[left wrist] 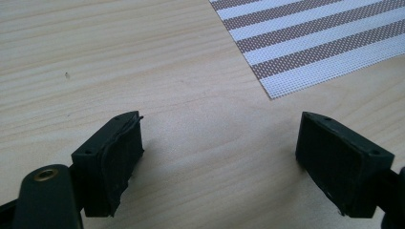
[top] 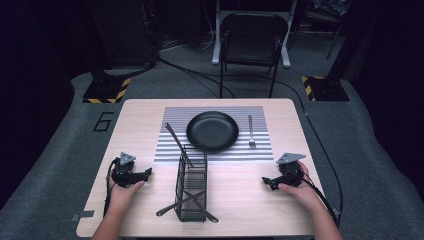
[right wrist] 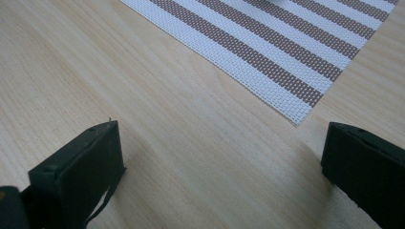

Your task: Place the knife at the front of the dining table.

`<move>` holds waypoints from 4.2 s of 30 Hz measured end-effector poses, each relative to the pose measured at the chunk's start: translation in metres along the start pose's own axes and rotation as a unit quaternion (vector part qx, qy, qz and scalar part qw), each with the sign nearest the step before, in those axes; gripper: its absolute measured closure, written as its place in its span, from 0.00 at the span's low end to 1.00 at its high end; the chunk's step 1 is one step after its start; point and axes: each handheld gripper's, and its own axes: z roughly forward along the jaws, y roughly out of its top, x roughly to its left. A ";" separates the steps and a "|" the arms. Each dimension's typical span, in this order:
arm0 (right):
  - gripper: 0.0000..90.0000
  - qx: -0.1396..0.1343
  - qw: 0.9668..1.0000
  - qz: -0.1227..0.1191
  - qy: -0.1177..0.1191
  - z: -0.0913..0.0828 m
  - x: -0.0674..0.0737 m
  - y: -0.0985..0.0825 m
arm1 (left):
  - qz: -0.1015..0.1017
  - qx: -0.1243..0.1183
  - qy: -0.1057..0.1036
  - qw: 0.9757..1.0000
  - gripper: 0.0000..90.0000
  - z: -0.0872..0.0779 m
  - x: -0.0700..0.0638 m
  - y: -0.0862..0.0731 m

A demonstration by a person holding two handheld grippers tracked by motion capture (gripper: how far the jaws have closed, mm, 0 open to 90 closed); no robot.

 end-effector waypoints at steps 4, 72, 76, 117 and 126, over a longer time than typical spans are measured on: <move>0.00 0.000 1.000 0.000 0.000 0.000 0.000 0.000 | 0.000 0.000 -0.001 1.000 0.18 0.000 0.000 0.000; 0.00 0.000 1.000 0.001 -0.001 0.000 0.000 0.000 | 0.037 -0.085 -0.121 0.988 0.53 -0.089 -0.064 0.113; 0.00 0.000 1.000 0.001 -0.001 0.000 0.000 0.000 | 0.042 -0.083 -0.138 0.986 0.55 -0.085 -0.073 0.118; 0.00 0.000 1.000 0.001 -0.001 0.000 0.000 0.000 | 0.054 -0.086 -0.153 0.983 0.86 -0.047 -0.110 0.124; 0.00 0.000 1.000 0.001 -0.001 0.000 0.000 0.000 | 0.051 -0.088 -0.171 0.980 0.91 -0.052 -0.120 0.122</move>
